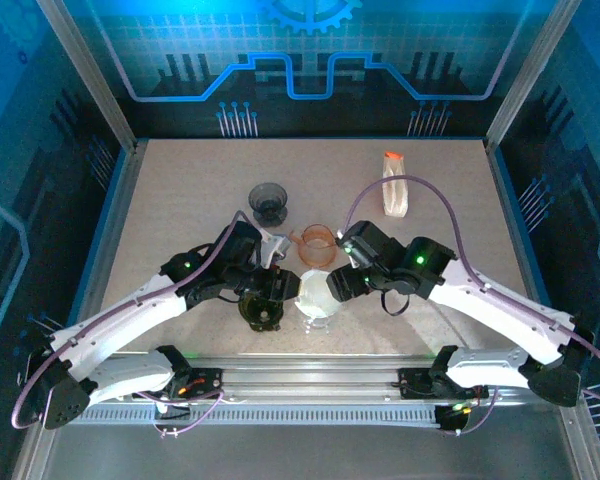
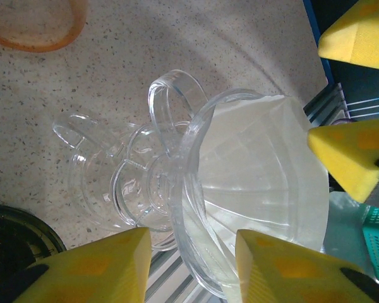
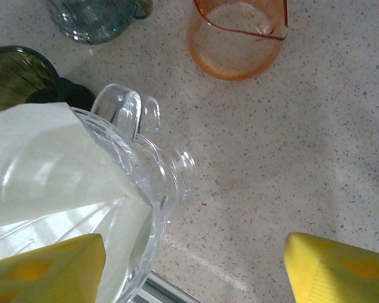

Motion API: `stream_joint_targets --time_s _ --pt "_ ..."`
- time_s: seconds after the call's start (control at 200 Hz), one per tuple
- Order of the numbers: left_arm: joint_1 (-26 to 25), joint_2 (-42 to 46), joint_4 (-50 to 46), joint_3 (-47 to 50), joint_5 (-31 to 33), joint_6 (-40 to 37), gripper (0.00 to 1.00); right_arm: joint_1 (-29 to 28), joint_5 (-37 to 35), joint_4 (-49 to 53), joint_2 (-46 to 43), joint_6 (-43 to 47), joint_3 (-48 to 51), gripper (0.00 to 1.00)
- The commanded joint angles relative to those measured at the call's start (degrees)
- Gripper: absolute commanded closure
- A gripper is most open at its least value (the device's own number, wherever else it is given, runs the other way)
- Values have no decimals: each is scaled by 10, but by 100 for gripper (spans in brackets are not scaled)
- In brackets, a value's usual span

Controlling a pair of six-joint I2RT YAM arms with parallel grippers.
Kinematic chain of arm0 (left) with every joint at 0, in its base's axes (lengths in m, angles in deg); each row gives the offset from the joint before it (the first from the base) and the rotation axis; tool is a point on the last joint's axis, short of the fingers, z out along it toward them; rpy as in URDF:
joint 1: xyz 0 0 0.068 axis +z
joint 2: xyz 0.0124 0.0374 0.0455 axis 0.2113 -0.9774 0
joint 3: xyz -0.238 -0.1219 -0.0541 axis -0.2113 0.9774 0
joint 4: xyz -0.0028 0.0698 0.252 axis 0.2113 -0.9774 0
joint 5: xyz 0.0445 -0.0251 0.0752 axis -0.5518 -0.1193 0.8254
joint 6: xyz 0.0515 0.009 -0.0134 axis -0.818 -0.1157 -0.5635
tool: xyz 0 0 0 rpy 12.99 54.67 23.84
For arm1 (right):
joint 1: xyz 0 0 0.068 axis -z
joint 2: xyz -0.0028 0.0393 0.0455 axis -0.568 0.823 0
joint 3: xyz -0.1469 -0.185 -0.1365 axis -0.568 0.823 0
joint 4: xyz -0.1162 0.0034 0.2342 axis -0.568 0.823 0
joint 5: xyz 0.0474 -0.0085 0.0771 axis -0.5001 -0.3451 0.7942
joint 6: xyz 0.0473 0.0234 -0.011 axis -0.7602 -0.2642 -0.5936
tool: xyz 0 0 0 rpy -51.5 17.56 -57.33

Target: Place the coffee filter in the dripper

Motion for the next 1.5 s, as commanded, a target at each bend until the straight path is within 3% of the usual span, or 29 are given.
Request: stream_joint_targets --time_s 0.0,0.36,0.775,1.186,1.366,1.496 --pt "0 5 -16 10 -4 -3 62 4 -2 17 7 -10 4 26" --pt "-1 7 -22 15 2 -2 67 4 -16 30 16 -20 4 28" --pt "0 14 0 10 -2 12 46 -1 -23 -12 -26 -8 3 22" --pt "0 45 6 -9 23 29 26 0 -82 -42 -88 -27 20 21" --pt "0 79 -6 -12 74 34 25 2 -110 -36 -107 -41 29 21" --pt "7 102 -26 -1 126 43 35 7 -124 -27 -117 -52 38 21"
